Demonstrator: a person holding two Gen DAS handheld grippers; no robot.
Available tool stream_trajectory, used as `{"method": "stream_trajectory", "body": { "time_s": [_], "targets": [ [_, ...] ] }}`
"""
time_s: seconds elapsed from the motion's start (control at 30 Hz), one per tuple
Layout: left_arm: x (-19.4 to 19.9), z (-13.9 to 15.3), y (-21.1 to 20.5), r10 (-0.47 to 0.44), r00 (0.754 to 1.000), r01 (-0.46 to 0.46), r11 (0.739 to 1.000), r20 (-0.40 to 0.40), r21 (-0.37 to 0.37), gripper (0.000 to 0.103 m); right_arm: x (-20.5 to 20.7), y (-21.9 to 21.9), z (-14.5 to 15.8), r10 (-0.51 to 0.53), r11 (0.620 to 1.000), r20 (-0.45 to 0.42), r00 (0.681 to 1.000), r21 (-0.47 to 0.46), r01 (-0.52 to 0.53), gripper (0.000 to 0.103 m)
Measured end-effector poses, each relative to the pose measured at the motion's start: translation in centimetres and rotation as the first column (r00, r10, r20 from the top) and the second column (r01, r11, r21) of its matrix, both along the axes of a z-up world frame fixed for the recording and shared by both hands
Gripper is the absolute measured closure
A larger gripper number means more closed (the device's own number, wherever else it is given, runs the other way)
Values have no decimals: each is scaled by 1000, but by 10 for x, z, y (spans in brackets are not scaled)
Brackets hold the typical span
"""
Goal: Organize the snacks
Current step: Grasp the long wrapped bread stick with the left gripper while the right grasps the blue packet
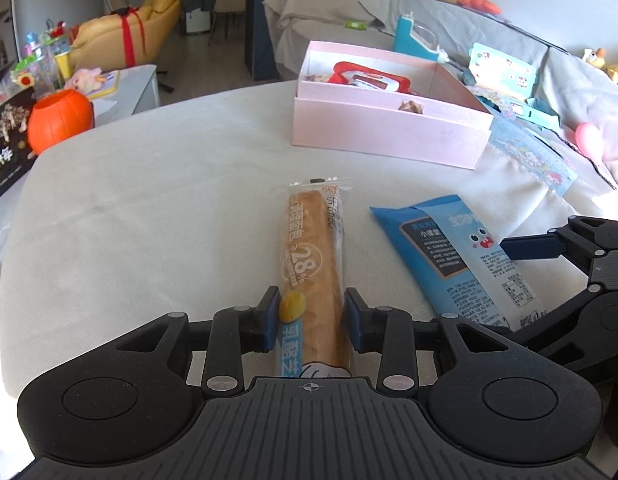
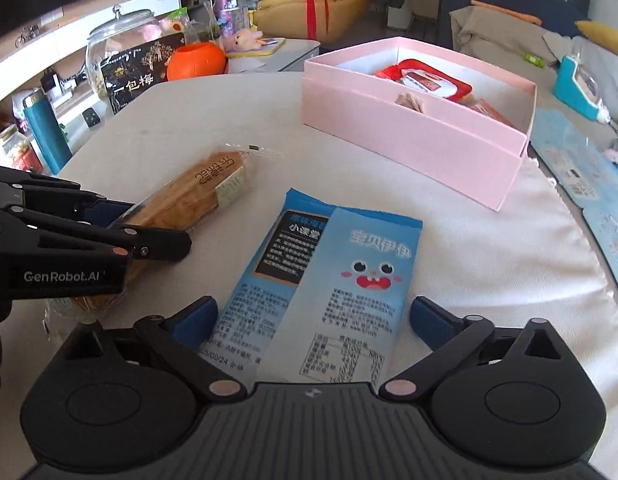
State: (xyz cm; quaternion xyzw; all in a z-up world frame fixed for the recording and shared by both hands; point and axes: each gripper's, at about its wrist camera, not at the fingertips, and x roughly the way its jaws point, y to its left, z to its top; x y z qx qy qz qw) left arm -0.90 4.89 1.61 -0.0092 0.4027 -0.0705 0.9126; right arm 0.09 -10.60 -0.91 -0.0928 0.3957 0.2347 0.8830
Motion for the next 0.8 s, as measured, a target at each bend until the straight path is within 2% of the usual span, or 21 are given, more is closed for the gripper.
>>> {"method": "stream_trajectory", "body": {
  "time_s": [0.17, 0.4, 0.57, 0.8],
  "targets": [
    [0, 0, -1, -2, 1000, 2, 1000, 3, 4, 64, -6, -2, -1, -7, 1000, 3, 1000, -3, 7, 0],
    [-1, -1, -2, -6, 1000, 6, 1000, 10, 12, 64, -14, -17, 3, 97, 995, -31, 995, -24, -98, 0],
    [-1, -1, -3, -6, 1000, 6, 1000, 11, 10, 63, -20, -36, 5, 47, 998, -32, 998, -39, -49, 0],
    [-2, -2, -1, -10, 1000, 10, 1000, 15, 1, 62, -4, -43, 17, -4, 1000, -3, 1000, 25, 4, 1]
  ]
}}
